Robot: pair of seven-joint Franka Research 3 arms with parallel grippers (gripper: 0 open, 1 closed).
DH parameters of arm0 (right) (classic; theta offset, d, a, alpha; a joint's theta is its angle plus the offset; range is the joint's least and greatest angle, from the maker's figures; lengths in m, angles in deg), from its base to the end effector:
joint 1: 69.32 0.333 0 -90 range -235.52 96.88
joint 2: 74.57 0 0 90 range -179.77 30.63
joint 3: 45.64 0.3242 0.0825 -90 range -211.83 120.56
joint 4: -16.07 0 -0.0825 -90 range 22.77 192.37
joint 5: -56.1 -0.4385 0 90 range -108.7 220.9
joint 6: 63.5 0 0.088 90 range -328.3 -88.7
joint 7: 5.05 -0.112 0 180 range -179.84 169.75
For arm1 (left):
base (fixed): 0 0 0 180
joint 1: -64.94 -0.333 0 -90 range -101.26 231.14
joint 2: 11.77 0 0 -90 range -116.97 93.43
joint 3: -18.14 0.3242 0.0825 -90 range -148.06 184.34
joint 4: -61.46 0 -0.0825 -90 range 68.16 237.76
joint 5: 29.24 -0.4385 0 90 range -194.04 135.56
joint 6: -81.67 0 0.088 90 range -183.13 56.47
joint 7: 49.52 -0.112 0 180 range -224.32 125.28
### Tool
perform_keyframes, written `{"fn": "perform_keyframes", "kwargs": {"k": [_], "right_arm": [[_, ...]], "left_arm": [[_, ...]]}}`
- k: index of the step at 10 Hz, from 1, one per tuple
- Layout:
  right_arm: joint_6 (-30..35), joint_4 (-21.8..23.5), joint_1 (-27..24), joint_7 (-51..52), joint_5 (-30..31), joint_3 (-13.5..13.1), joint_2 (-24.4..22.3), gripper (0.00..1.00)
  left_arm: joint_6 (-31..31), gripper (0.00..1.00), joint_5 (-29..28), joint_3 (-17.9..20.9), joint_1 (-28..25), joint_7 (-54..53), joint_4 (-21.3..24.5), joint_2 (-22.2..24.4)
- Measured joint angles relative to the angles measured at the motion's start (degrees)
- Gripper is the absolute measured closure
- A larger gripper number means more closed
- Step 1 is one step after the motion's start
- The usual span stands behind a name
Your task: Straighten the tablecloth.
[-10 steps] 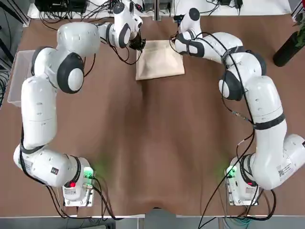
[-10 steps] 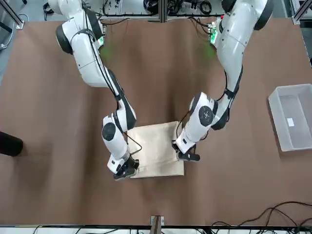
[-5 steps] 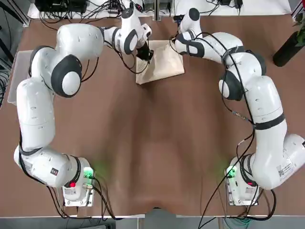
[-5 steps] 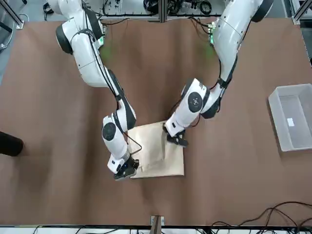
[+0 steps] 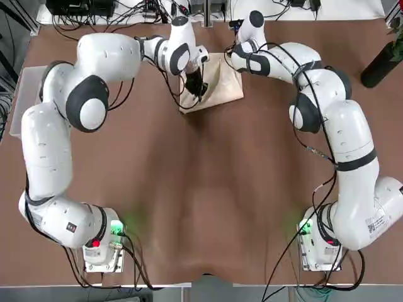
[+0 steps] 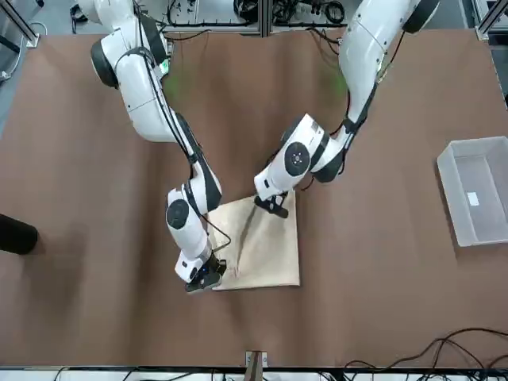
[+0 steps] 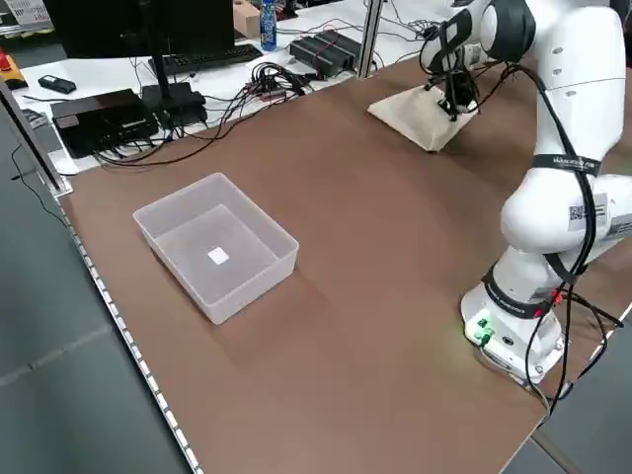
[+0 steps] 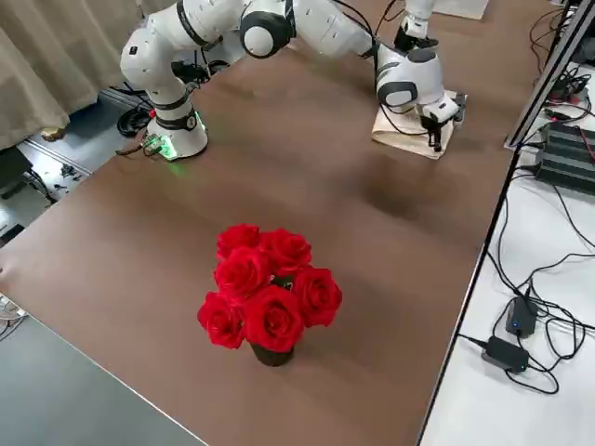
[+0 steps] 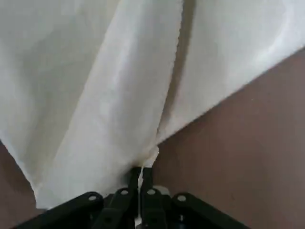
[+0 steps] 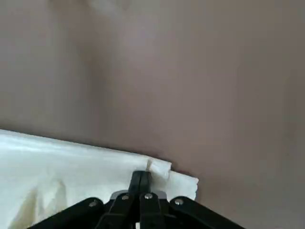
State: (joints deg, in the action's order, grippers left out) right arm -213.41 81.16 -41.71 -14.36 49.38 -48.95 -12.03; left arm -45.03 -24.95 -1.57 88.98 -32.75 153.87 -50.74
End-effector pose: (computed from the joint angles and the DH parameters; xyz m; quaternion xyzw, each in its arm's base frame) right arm 0.7665 0.3614 0.1375 -0.9753 -0.1043 -0.1810 0.0719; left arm 0.5470 -0.4906 0.2114 0.9745 -0.1762 -0.0892 0.1062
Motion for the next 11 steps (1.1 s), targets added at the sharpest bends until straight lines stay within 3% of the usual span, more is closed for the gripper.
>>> {"fn": "perform_keyframes", "kwargs": {"k": [6, 11], "right_arm": [[0.00, 0.00, 0.00, 0.00, 0.07, -0.02, 0.00, 0.99], [-0.01, -0.02, -0.02, 0.01, 0.18, -0.10, 0.00, 0.99]], "left_arm": [[8.09, 0.96, -0.07, -3.67, 0.31, -0.78, 0.67, 0.02], [12.52, 0.94, -0.07, -4.00, 2.54, -0.78, 1.18, 0.02]]}}
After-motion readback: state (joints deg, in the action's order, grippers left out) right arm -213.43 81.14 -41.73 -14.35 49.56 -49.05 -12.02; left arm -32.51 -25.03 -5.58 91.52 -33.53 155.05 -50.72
